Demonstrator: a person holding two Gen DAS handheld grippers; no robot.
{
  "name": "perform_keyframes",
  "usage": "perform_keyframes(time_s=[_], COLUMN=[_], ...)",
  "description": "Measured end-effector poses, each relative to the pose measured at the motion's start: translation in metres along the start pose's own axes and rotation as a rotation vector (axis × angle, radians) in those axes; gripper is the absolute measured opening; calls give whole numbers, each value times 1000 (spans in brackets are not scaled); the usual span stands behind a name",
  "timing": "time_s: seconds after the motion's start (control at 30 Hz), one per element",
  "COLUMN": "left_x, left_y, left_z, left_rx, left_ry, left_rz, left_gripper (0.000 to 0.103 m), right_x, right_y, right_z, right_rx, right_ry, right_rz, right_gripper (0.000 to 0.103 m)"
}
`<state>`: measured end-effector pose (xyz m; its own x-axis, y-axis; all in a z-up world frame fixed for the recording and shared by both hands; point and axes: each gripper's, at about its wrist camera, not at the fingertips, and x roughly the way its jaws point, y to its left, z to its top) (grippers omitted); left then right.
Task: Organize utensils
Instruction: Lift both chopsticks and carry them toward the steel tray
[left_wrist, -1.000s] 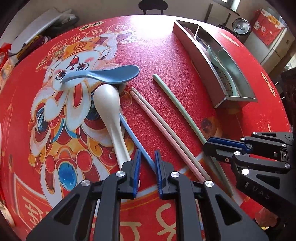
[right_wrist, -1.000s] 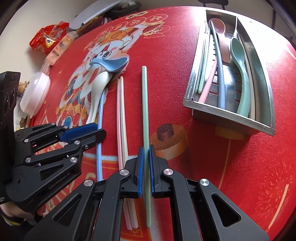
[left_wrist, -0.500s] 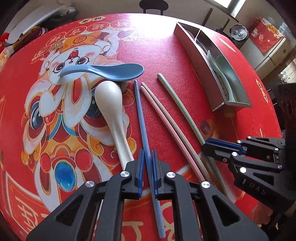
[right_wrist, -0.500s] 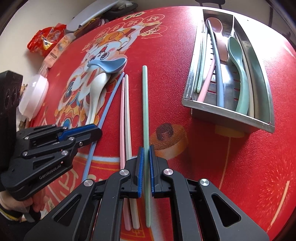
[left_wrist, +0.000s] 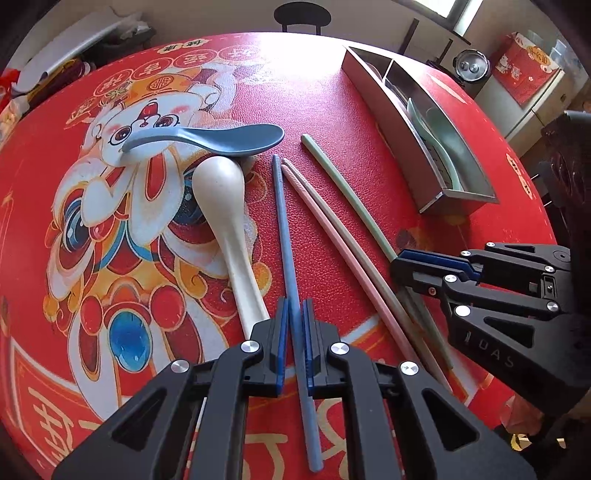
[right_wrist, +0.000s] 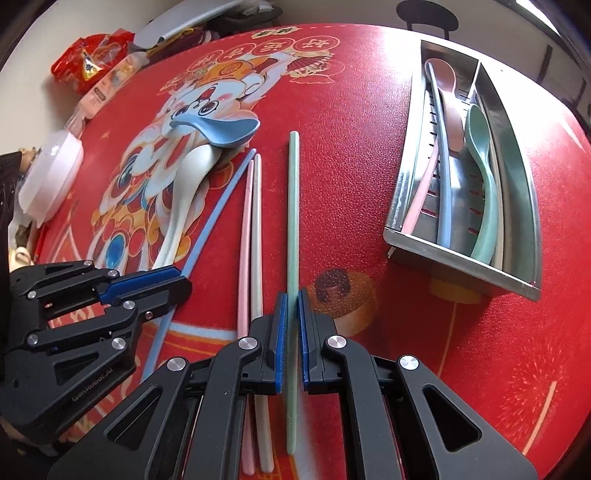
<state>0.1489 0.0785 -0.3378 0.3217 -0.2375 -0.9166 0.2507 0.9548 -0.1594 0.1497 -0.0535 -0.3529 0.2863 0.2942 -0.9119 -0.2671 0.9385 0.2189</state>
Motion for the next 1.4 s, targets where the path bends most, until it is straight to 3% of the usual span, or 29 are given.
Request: perform_keyframes(time_s=[0.17,0.63,1.4], left_x=[-3,-44,-70], left_y=[8,19,31], left_z=[2,16,36], left_rx=[-28,-97,-167], left_ry=[9,-70,-137], left_rz=[-50,-115,-158], left_gripper=[6,6,6], right_x=[0,-38,-88], right_y=[0,-24,-38], right_z=[3,2,29], right_rx=[-10,139,176], right_ry=[14,-72,-245], right_rz=[-4,148,162], right_gripper=[6,6,6])
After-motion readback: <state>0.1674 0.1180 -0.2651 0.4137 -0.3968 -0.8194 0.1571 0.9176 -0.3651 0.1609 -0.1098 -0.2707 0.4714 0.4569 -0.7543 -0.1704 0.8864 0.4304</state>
